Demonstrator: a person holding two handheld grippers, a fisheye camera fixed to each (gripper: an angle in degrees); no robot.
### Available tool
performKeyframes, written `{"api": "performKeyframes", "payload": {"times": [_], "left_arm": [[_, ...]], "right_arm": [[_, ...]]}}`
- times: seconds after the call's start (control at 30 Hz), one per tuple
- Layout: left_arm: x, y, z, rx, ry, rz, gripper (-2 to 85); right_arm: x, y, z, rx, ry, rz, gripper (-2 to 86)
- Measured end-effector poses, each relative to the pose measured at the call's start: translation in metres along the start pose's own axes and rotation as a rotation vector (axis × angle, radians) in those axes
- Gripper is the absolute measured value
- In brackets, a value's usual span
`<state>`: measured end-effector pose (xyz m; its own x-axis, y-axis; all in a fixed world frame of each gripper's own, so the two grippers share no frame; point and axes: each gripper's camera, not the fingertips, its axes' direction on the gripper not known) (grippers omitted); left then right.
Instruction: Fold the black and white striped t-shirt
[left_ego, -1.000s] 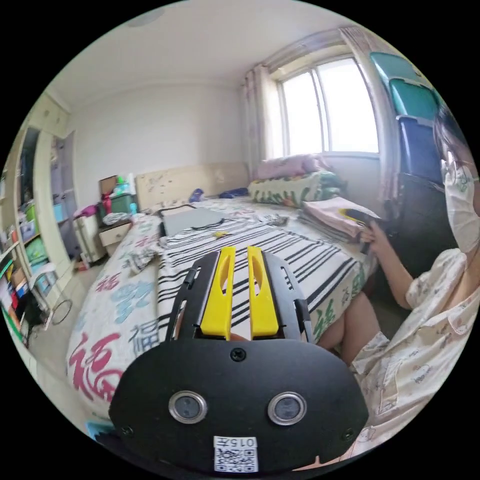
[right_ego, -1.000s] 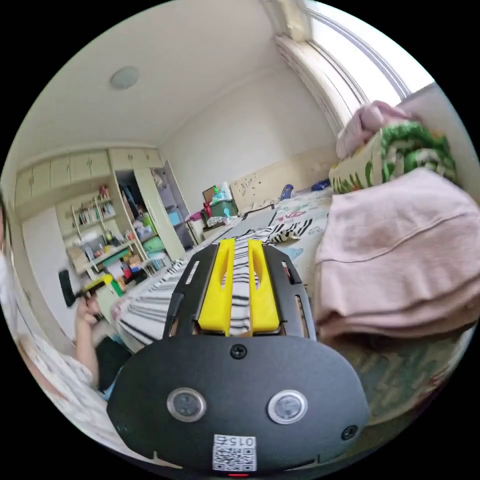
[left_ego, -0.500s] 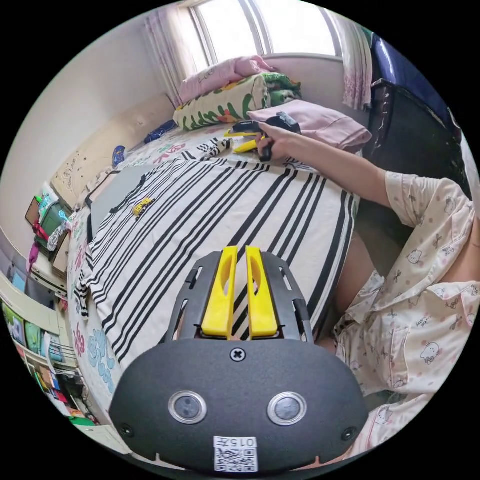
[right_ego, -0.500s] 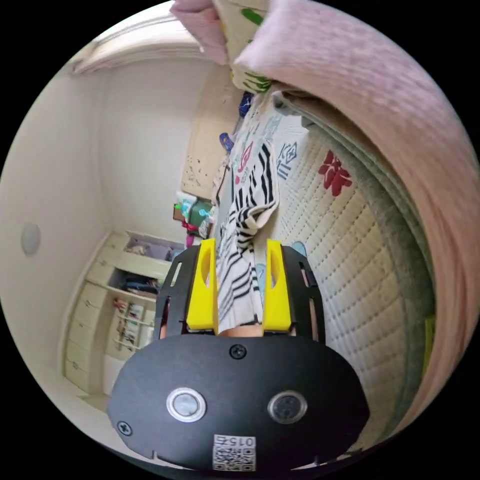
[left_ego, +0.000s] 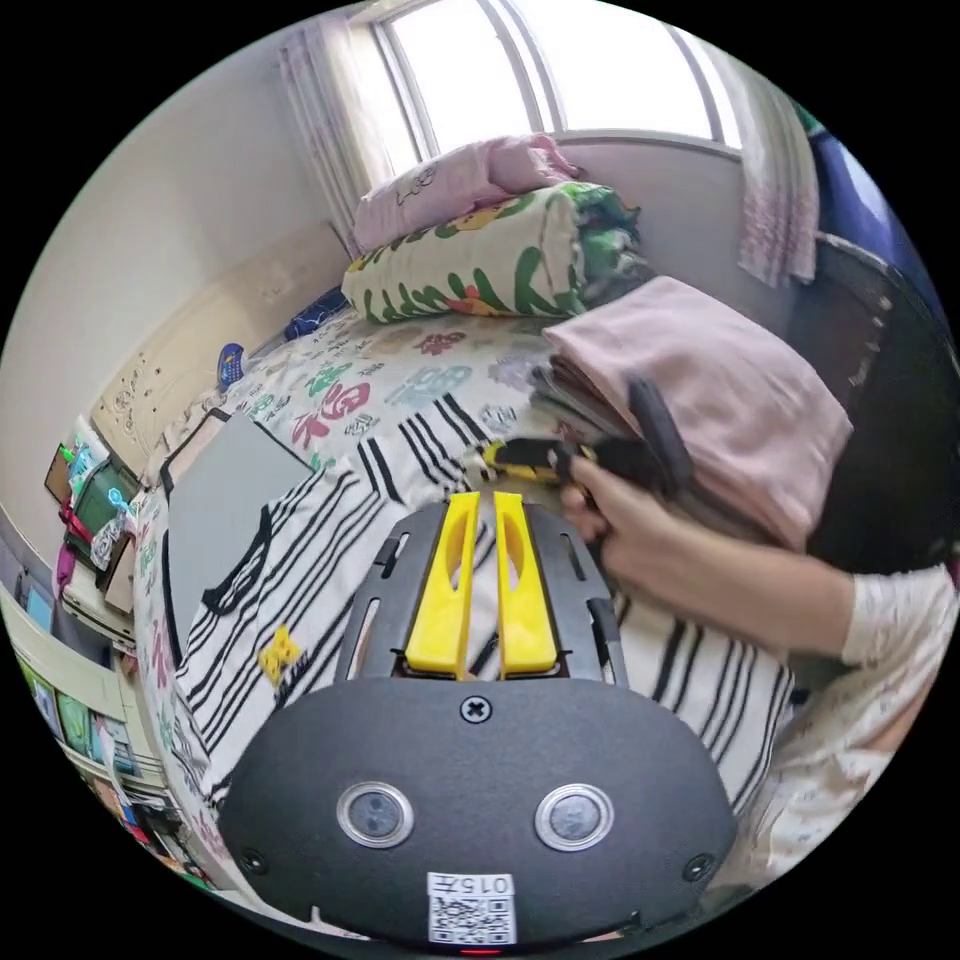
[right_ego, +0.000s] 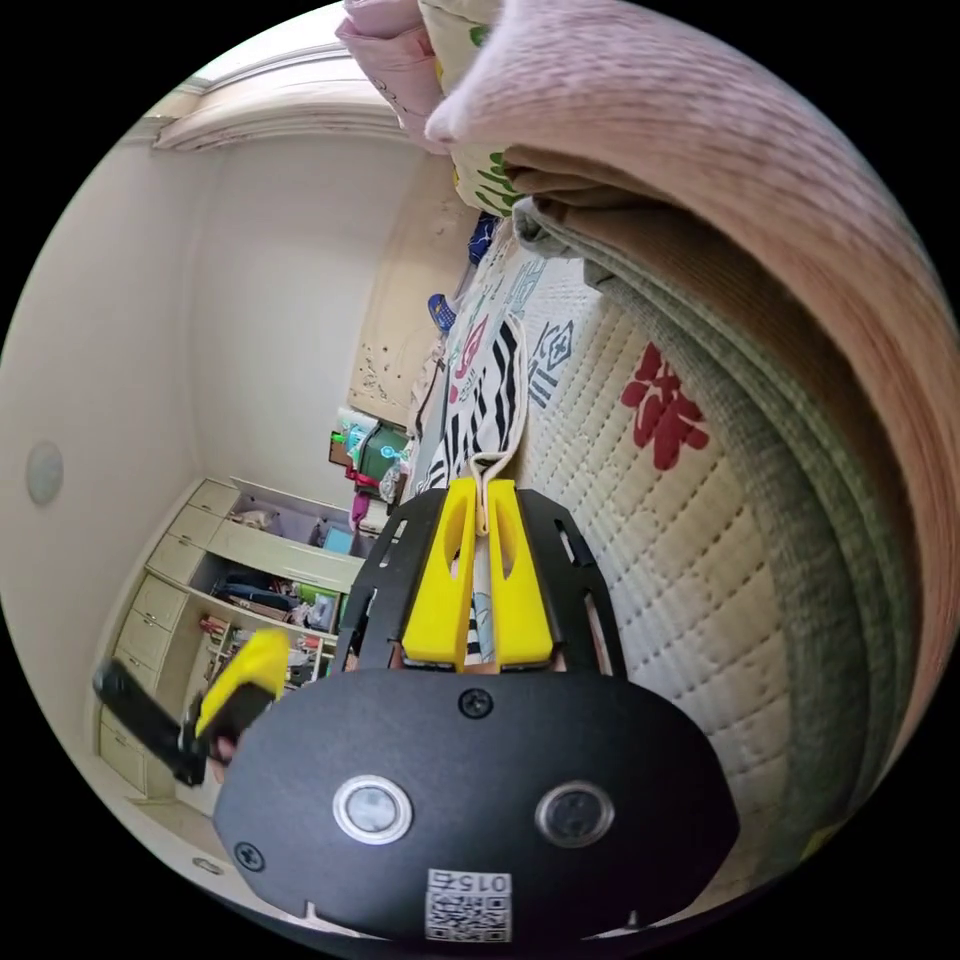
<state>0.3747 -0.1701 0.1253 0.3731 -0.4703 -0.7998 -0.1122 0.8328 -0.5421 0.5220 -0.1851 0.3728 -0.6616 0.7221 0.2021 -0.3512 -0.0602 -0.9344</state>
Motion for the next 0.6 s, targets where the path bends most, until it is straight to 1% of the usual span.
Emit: {"api": "performKeyframes", "payload": {"times": [0.03, 0.07, 0.13, 0.23, 0.33, 0.4, 0.47, 0.53, 0.6], "left_arm": [[0.0, -0.045, 0.038, -0.015, -0.005, -0.037, 2.2], [0.0, -0.067, 0.057, -0.029, -0.011, -0.049, 2.3], [0.004, -0.141, 0.126, -0.093, -0.047, -0.095, 3.0], [0.006, -0.203, 0.196, -0.171, -0.073, -0.145, 4.9], [0.009, -0.245, 0.244, -0.242, -0.088, -0.18, 6.7], [0.015, -0.261, 0.259, -0.23, -0.095, -0.188, 7.4], [0.017, -0.27, 0.274, -0.235, -0.114, -0.212, 7.6], [0.02, -0.278, 0.301, -0.291, -0.129, -0.212, 8.0], [0.022, -0.278, 0.305, -0.259, -0.118, -0.223, 7.9]], "right_arm": [[-0.007, 0.002, -0.002, 0.003, 0.003, 0.0, 0.8], [-0.01, 0.003, -0.003, 0.005, 0.004, -0.001, 0.7], [-0.019, 0.008, -0.005, 0.019, 0.007, 0.002, 0.6], [-0.028, 0.014, -0.007, 0.045, 0.016, 0.008, 0.5], [-0.034, 0.023, -0.004, 0.058, 0.027, 0.003, 0.4], [-0.037, 0.033, -0.005, 0.058, 0.028, -0.002, 0.4], [-0.038, 0.044, -0.006, 0.056, 0.026, -0.007, 0.4], [-0.037, 0.061, -0.006, 0.053, 0.032, -0.012, 0.4], [-0.034, 0.075, -0.007, 0.054, 0.037, -0.012, 0.3]]}}
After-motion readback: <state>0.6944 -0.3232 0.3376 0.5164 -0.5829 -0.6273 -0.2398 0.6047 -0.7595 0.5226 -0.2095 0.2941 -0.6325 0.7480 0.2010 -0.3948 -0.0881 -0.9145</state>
